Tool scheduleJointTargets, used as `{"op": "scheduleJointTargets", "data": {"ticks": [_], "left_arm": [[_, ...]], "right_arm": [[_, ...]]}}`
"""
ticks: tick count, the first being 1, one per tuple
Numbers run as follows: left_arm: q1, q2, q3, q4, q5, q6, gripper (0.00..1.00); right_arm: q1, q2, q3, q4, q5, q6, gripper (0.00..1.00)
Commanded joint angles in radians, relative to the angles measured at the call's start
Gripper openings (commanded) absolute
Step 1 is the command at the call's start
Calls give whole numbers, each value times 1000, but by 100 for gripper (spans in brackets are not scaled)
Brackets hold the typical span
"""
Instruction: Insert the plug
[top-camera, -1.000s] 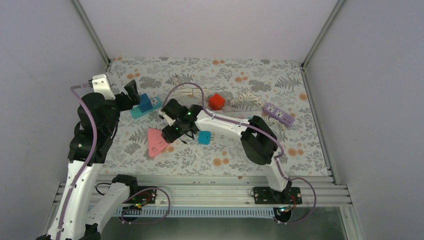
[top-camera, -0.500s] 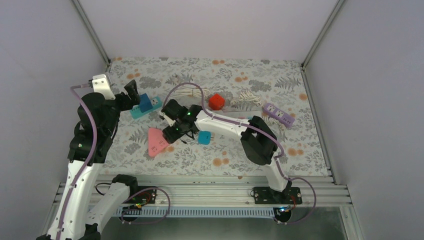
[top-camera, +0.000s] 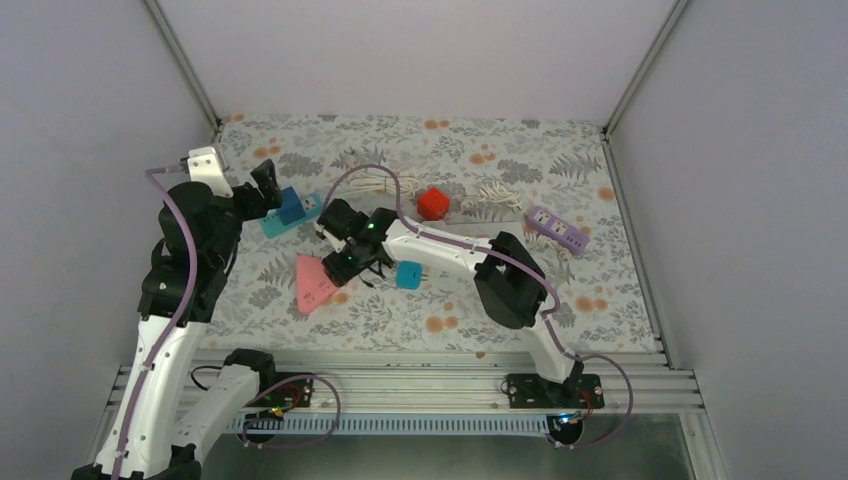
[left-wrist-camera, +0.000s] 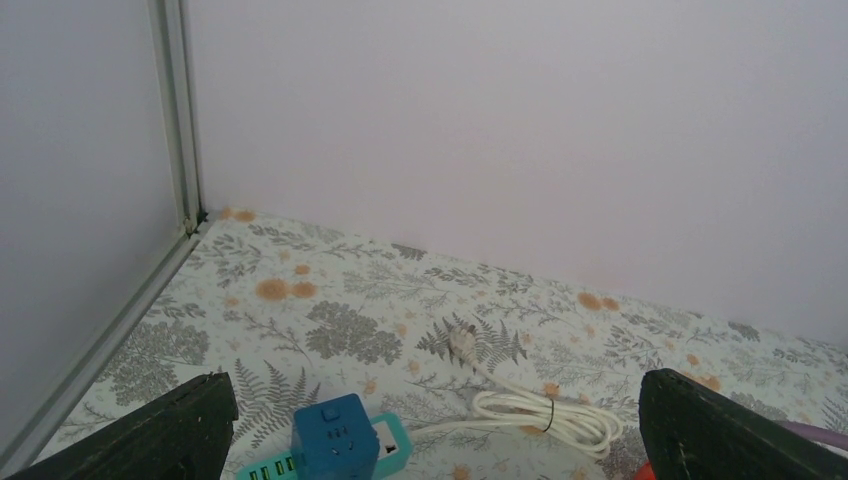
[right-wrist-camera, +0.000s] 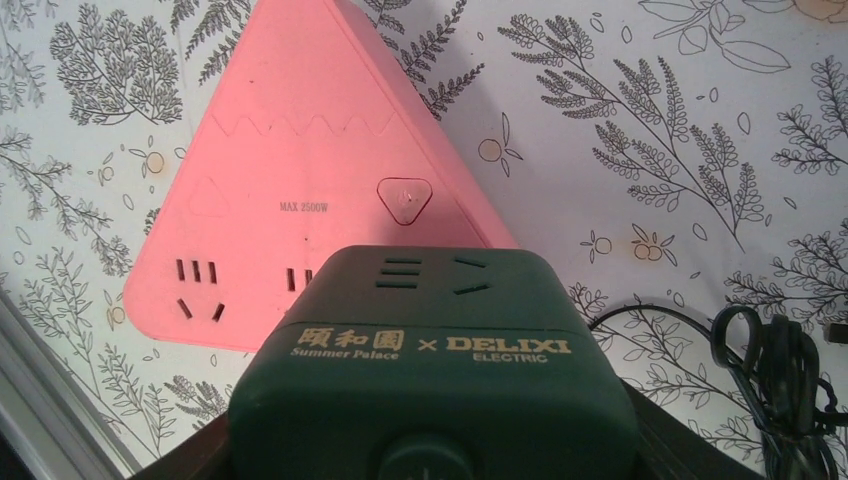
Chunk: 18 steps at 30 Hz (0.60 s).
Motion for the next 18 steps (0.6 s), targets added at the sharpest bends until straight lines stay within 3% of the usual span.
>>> {"op": "scheduleJointTargets", "data": {"ticks": [1, 4, 12, 18], "left_arm": [[3, -1, 6, 7, 1, 19, 100], [3, 1, 9, 6, -1, 19, 100], [3, 10, 18, -1, 43, 6, 100], [3, 23, 7, -1, 60, -22, 100]], "right_arm": [[20, 76, 17, -107, 118, 24, 43], [22, 76, 17, -141, 161, 22, 43], [-9, -23, -15, -145, 88, -105, 42], [-17, 7, 8, -168, 100, -159, 40]]}}
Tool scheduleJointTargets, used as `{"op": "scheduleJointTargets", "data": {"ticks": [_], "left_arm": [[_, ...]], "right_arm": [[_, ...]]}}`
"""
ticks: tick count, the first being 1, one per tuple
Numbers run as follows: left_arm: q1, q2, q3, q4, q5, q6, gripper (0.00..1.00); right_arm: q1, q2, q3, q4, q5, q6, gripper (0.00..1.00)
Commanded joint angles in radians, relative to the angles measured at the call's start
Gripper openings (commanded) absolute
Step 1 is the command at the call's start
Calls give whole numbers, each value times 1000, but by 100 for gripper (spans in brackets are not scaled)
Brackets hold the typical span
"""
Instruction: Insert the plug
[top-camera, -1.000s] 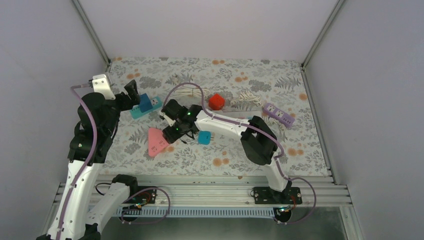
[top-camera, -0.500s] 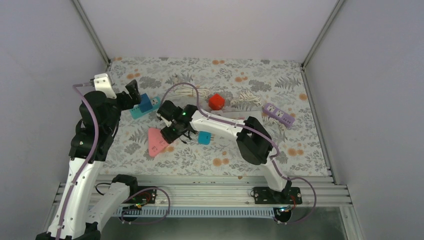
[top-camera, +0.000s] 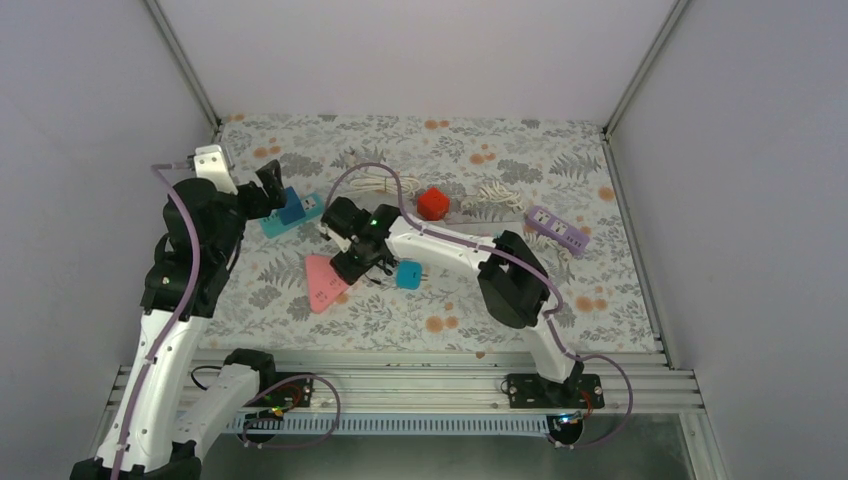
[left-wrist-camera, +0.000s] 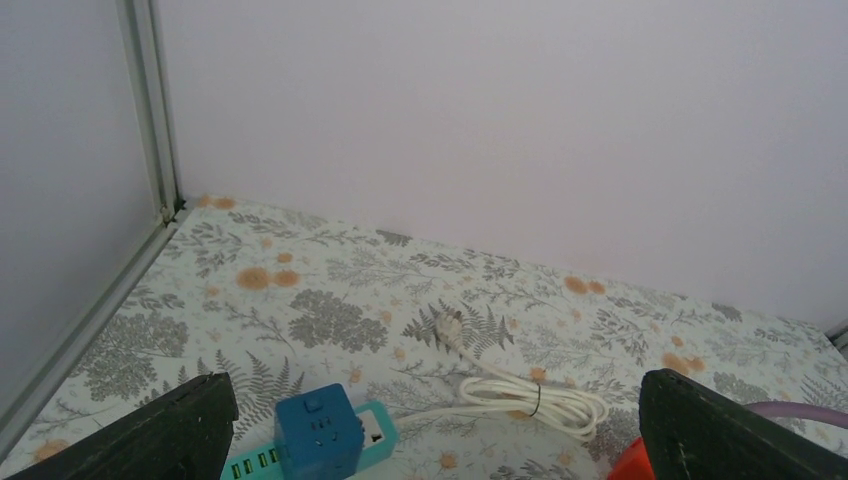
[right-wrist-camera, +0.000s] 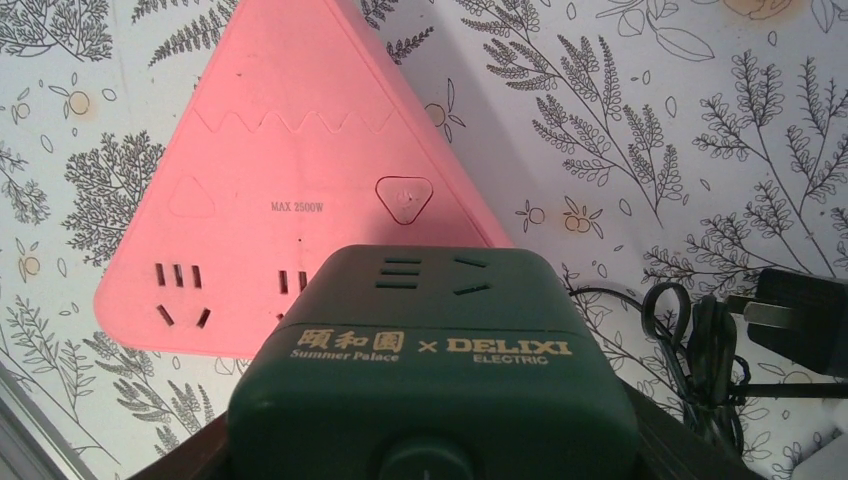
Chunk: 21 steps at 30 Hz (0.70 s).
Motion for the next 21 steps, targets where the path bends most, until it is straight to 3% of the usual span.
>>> {"op": "scheduleJointTargets", "data": {"ticks": [1, 21], "left_arm": [[3, 6, 5, 1, 29, -21, 100], [3, 34, 15, 0, 37, -10, 100]], "right_arm": [[-10, 26, 2, -91, 31, -62, 40], [10, 179, 46, -197, 90, -21, 36]]}}
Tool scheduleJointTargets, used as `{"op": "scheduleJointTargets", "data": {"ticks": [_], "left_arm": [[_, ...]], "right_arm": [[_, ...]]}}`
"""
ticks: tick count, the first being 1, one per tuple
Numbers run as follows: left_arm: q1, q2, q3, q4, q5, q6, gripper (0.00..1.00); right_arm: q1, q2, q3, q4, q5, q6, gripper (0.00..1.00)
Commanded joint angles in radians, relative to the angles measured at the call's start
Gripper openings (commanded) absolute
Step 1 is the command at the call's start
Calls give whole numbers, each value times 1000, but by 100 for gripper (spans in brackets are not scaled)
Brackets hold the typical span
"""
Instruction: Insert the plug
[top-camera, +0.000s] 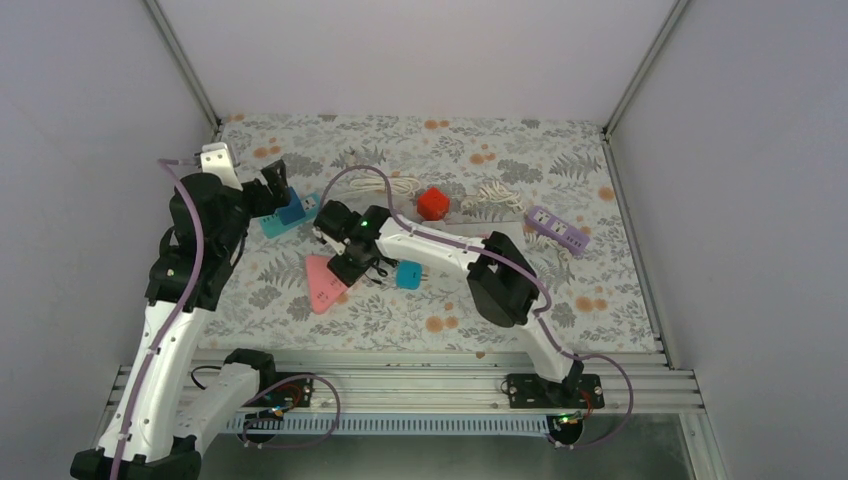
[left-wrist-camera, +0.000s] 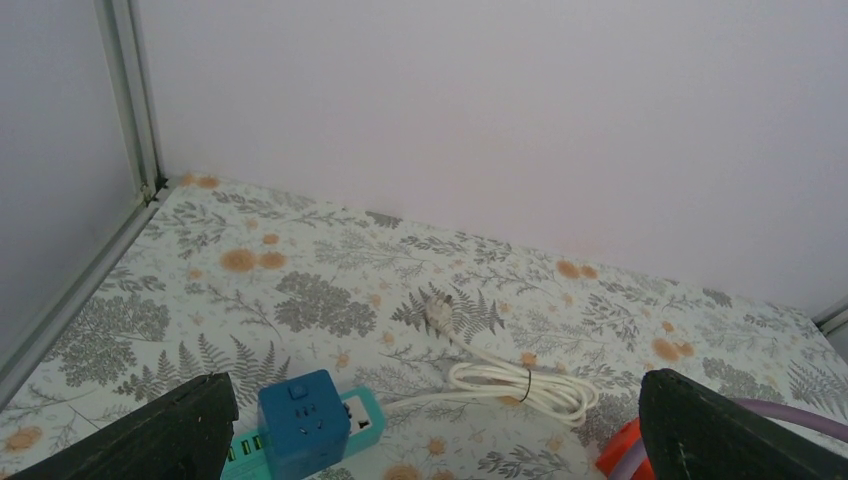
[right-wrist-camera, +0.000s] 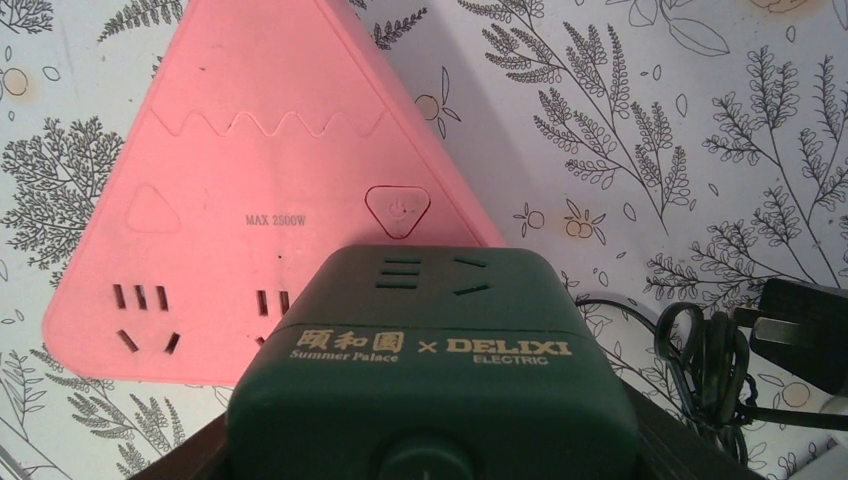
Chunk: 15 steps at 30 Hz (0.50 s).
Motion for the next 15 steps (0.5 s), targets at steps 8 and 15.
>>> {"op": "scheduleJointTargets", "data": {"ticks": [8, 15], "left_arm": [[3, -24, 15, -19, -90, 4, 100], [3, -38, 17, -2, -130, 4, 100]], "right_arm": [[12, 190, 19, -191, 65, 24, 39], [13, 231, 25, -195, 81, 36, 38]]}}
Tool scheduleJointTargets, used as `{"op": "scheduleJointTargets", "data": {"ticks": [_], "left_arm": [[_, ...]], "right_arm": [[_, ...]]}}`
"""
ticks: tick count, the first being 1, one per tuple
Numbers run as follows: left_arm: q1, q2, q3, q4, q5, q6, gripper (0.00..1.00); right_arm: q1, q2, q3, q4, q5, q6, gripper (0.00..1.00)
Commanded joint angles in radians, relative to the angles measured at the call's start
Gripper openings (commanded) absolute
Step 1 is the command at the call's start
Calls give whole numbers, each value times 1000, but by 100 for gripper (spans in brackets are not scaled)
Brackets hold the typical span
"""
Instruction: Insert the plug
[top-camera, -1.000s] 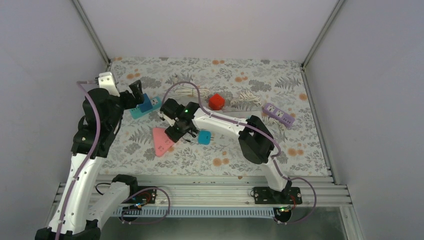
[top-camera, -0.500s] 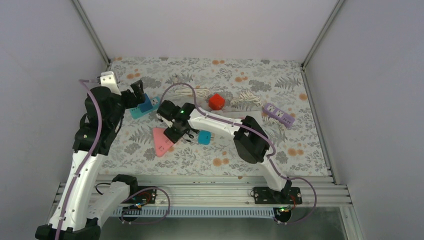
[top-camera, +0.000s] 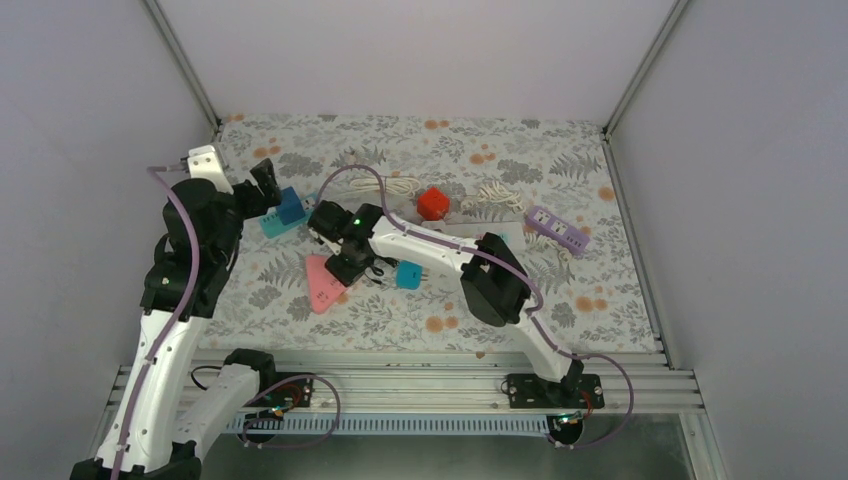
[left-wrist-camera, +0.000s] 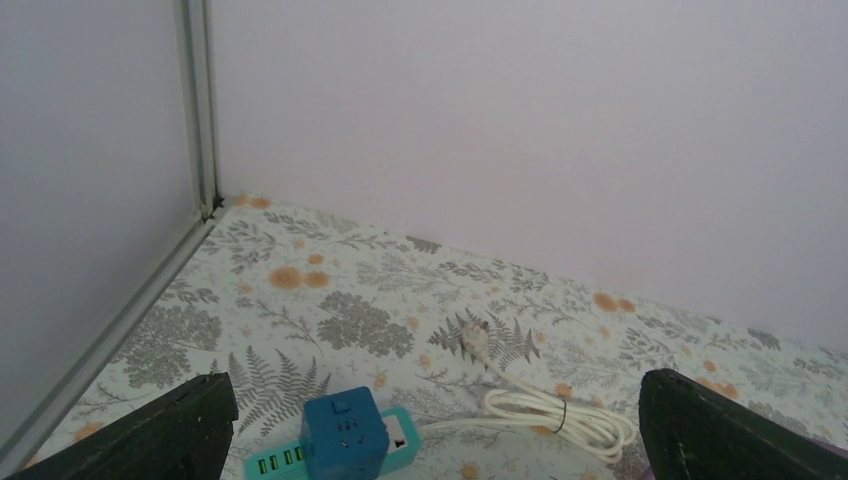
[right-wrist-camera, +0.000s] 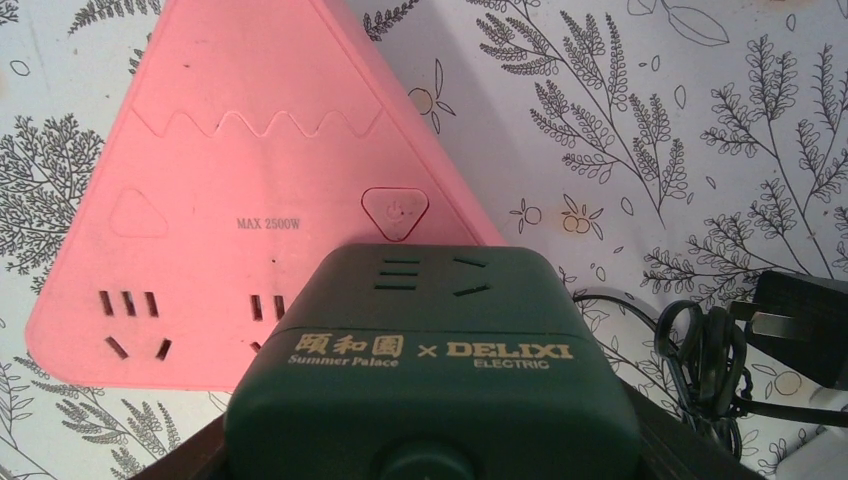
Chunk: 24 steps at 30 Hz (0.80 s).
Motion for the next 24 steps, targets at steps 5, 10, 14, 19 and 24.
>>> {"op": "scheduleJointTargets", "data": {"ticks": [5, 10, 14, 19, 24], "left_arm": [[2, 11, 24, 8, -48, 4, 100], [3, 24, 33, 12, -46, 3, 100], [2, 30, 45, 10, -51, 7, 100], [2, 38, 66, 2, -42, 10, 100], [2, 45, 75, -16, -24, 7, 100]], "right_arm": [[0, 139, -59, -49, 38, 34, 40], [1, 128, -9, -19, 45, 53, 44], [1, 74, -9, 44, 34, 46, 50], [-1, -62, -68, 180, 5, 4, 73], [-1, -199, -179, 297, 0, -19, 95]]}}
